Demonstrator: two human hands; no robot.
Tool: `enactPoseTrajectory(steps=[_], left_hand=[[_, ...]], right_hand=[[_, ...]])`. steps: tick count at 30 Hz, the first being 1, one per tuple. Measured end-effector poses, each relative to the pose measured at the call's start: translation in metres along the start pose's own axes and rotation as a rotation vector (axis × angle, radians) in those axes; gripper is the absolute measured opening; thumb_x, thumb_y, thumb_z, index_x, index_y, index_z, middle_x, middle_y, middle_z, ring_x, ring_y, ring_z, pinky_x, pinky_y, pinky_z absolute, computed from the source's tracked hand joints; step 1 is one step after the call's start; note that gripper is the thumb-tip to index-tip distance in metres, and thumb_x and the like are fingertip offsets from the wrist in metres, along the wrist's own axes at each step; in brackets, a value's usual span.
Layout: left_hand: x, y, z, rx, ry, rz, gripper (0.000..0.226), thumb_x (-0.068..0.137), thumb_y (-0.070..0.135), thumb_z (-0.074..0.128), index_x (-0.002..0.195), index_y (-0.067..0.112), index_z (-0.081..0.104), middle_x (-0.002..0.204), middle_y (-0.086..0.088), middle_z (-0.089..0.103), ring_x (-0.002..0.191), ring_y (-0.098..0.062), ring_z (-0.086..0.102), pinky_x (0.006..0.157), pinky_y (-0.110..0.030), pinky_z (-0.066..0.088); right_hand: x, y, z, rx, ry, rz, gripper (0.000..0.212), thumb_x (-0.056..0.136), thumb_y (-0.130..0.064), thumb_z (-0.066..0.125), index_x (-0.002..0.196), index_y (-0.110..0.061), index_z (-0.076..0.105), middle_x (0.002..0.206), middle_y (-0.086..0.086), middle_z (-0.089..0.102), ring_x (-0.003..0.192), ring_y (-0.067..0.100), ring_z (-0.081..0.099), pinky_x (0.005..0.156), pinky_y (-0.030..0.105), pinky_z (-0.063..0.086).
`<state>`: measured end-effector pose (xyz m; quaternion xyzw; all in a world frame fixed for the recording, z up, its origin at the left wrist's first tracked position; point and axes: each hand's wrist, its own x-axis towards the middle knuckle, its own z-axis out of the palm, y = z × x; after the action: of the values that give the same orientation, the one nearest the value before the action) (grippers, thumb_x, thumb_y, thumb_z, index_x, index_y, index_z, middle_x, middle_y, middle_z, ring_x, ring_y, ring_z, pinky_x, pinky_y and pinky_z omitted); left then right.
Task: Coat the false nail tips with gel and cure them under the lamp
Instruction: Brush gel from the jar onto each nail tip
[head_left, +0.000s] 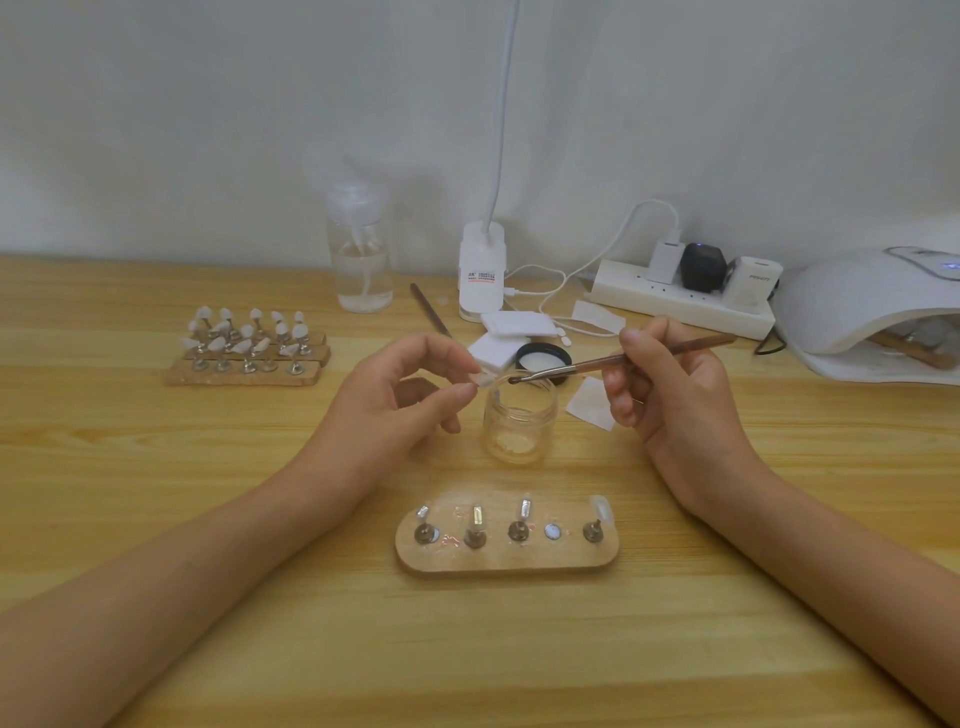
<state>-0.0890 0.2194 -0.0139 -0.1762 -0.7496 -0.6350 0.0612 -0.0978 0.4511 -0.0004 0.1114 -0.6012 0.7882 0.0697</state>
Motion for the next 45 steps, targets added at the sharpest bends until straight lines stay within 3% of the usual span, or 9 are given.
enactPoseTrajectory(steps=[5, 10, 19, 25, 37, 41, 45], left_hand=[[-0.0001, -0.0001, 0.0005, 0.061, -0.035, 0.011, 0.015, 0.089, 0.013, 0.070, 0.084, 0.027, 0.067, 0.078, 0.016, 0.064, 0.064, -0.007, 0.061, 0.057, -0.021, 0.046], [-0.0001, 0.0013, 0.0017, 0.092, -0.045, 0.023, 0.018, 0.090, 0.011, 0.069, 0.082, 0.027, 0.067, 0.085, 0.018, 0.066, 0.065, -0.007, 0.062, 0.060, -0.027, 0.045], [-0.0002, 0.0021, 0.0019, 0.087, -0.051, 0.014, 0.014, 0.089, 0.011, 0.069, 0.084, 0.024, 0.067, 0.083, 0.017, 0.066, 0.065, -0.007, 0.062, 0.062, -0.026, 0.045], [-0.0005, 0.0021, 0.0016, 0.088, -0.057, 0.015, 0.015, 0.089, 0.011, 0.069, 0.083, 0.025, 0.067, 0.082, 0.018, 0.066, 0.065, -0.006, 0.061, 0.061, -0.017, 0.044], [0.0001, 0.0018, 0.0014, 0.090, -0.056, 0.014, 0.016, 0.089, 0.011, 0.070, 0.083, 0.026, 0.067, 0.080, 0.016, 0.066, 0.065, -0.006, 0.062, 0.061, -0.021, 0.045], [0.0001, 0.0008, 0.0016, 0.084, -0.066, 0.019, 0.017, 0.089, 0.011, 0.070, 0.082, 0.026, 0.067, 0.079, 0.019, 0.066, 0.064, -0.006, 0.061, 0.061, -0.013, 0.043], [0.0002, 0.0008, 0.0011, 0.085, -0.066, 0.018, 0.015, 0.088, 0.010, 0.070, 0.083, 0.024, 0.067, 0.078, 0.018, 0.066, 0.063, -0.007, 0.061, 0.059, -0.014, 0.044]], right_hand=[[0.0003, 0.0000, 0.0005, 0.012, -0.028, 0.002, 0.022, 0.087, -0.027, 0.062, 0.071, -0.017, 0.050, 0.061, 0.001, 0.060, 0.054, 0.011, 0.054, 0.047, 0.018, 0.044], [0.0007, 0.0003, 0.0026, -0.013, -0.077, -0.005, 0.025, 0.085, -0.029, 0.063, 0.075, -0.012, 0.048, 0.062, 0.004, 0.063, 0.052, 0.012, 0.056, 0.049, 0.020, 0.047], [0.0015, 0.0030, -0.0002, -0.041, -0.017, 0.008, 0.023, 0.085, -0.027, 0.063, 0.072, -0.015, 0.049, 0.061, 0.003, 0.063, 0.053, 0.012, 0.057, 0.049, 0.020, 0.047], [0.0008, 0.0026, 0.0010, -0.034, -0.092, -0.006, 0.021, 0.087, -0.026, 0.063, 0.074, -0.015, 0.051, 0.065, 0.006, 0.064, 0.054, 0.014, 0.058, 0.050, 0.021, 0.048], [0.0004, 0.0025, 0.0021, -0.062, -0.044, 0.006, 0.021, 0.084, -0.026, 0.063, 0.076, -0.013, 0.049, 0.063, 0.004, 0.064, 0.053, 0.012, 0.057, 0.050, 0.021, 0.048], [0.0004, 0.0005, 0.0014, -0.014, -0.054, -0.026, 0.021, 0.085, -0.025, 0.061, 0.074, -0.014, 0.048, 0.061, 0.003, 0.062, 0.054, 0.012, 0.056, 0.050, 0.019, 0.047], [-0.0004, 0.0016, 0.0022, -0.062, -0.069, -0.037, 0.021, 0.086, -0.024, 0.062, 0.073, -0.014, 0.049, 0.061, 0.003, 0.063, 0.054, 0.014, 0.057, 0.050, 0.022, 0.047]])
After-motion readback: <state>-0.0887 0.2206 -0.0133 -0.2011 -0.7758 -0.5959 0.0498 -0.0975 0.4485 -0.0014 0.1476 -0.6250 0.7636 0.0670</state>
